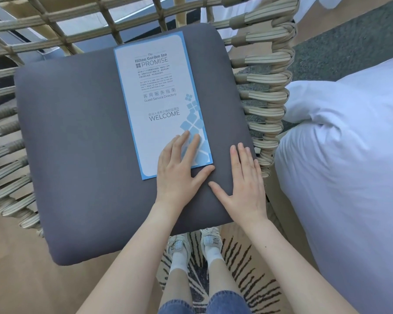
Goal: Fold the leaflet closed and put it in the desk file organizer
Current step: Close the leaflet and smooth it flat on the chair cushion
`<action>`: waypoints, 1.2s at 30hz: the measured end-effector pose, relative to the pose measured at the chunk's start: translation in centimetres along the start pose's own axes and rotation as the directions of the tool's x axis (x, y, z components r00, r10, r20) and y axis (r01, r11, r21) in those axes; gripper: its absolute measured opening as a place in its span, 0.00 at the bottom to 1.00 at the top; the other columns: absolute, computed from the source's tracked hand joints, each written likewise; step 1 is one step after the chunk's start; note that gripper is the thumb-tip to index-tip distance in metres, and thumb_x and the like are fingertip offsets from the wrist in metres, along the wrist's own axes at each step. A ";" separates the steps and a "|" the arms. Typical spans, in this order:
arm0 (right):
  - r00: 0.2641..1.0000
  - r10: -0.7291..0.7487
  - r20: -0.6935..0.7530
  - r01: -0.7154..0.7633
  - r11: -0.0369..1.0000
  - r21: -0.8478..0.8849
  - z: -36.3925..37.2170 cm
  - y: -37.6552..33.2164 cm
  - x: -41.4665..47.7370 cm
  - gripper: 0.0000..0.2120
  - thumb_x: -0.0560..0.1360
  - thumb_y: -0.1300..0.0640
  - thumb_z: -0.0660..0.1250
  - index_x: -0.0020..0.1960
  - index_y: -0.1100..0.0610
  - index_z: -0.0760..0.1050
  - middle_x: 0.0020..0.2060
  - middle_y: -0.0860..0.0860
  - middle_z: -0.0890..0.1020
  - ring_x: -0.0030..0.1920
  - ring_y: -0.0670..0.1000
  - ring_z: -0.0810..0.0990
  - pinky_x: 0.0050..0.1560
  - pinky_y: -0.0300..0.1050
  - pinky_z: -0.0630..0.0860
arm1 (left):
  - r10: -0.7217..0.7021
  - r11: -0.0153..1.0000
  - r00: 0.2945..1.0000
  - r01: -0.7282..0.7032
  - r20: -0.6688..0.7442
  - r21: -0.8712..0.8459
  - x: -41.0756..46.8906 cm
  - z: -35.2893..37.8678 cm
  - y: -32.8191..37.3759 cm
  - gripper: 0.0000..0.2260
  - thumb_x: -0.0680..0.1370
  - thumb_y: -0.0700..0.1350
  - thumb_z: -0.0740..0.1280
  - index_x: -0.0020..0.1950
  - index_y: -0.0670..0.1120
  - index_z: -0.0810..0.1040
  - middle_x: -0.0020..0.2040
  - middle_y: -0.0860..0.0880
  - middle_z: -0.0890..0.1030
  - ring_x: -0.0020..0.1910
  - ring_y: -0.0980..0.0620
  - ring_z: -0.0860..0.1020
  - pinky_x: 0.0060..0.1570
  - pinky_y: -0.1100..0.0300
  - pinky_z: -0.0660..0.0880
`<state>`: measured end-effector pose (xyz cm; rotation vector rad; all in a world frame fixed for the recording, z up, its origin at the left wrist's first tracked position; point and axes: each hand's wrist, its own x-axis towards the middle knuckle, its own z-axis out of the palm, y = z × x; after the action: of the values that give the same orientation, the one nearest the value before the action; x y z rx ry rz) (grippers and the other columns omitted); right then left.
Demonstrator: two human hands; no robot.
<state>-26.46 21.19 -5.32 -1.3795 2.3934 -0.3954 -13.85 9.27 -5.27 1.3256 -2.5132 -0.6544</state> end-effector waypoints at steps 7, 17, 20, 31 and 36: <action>1.000 0.001 -0.022 -0.002 1.000 -0.016 0.6 0.1 -0.1 0.42 0.75 0.35 0.60 0.80 0.58 0.52 0.79 0.54 0.56 0.80 0.52 0.50 0.78 0.54 0.52 | 0.043 0.996 0.999 -0.043 0.003 0.075 -0.3 1.0 -0.7 0.29 0.77 0.62 0.63 0.75 0.49 0.68 0.74 0.45 0.69 0.72 0.43 0.64 0.71 0.48 0.61; 0.988 0.045 0.148 -0.040 0.999 -0.037 -1.8 -1.0 0.0 0.41 0.76 0.36 0.58 0.80 0.56 0.49 0.80 0.54 0.53 0.80 0.51 0.48 0.78 0.55 0.50 | -0.026 0.999 0.975 0.019 0.223 0.030 0.2 -2.1 0.6 0.29 0.77 0.57 0.66 0.75 0.49 0.67 0.75 0.45 0.66 0.74 0.41 0.63 0.72 0.45 0.61; 0.985 0.063 0.160 -0.064 0.998 0.001 -3.7 -2.0 0.6 0.37 0.79 0.40 0.58 0.80 0.56 0.51 0.80 0.53 0.55 0.79 0.48 0.48 0.77 0.56 0.53 | 0.023 0.999 0.971 -0.015 0.237 -0.035 0.9 -4.8 0.3 0.27 0.78 0.54 0.65 0.76 0.49 0.66 0.76 0.46 0.66 0.74 0.43 0.63 0.72 0.46 0.61; 0.977 -0.191 0.093 0.198 0.977 -0.078 -3.2 -9.7 8.8 0.28 0.81 0.54 0.56 0.79 0.59 0.55 0.78 0.55 0.60 0.79 0.56 0.55 0.77 0.57 0.55 | -0.042 0.980 0.992 0.017 0.122 0.199 2.4 -7.9 -4.3 0.26 0.82 0.48 0.53 0.78 0.41 0.57 0.79 0.44 0.58 0.78 0.44 0.56 0.76 0.46 0.54; 0.956 -0.247 0.160 0.278 0.935 -0.220 0.9 -9.5 10.5 0.28 0.82 0.50 0.52 0.79 0.59 0.55 0.78 0.55 0.59 0.78 0.57 0.56 0.76 0.60 0.56 | -0.035 0.970 0.987 -0.004 0.156 0.242 2.7 -4.2 -5.7 0.26 0.83 0.51 0.50 0.78 0.39 0.57 0.79 0.41 0.58 0.78 0.43 0.55 0.75 0.44 0.55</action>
<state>-23.63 7.34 -3.91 -1.7849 2.2114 -0.0768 -9.66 3.05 -4.39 1.4249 -2.7886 -0.4859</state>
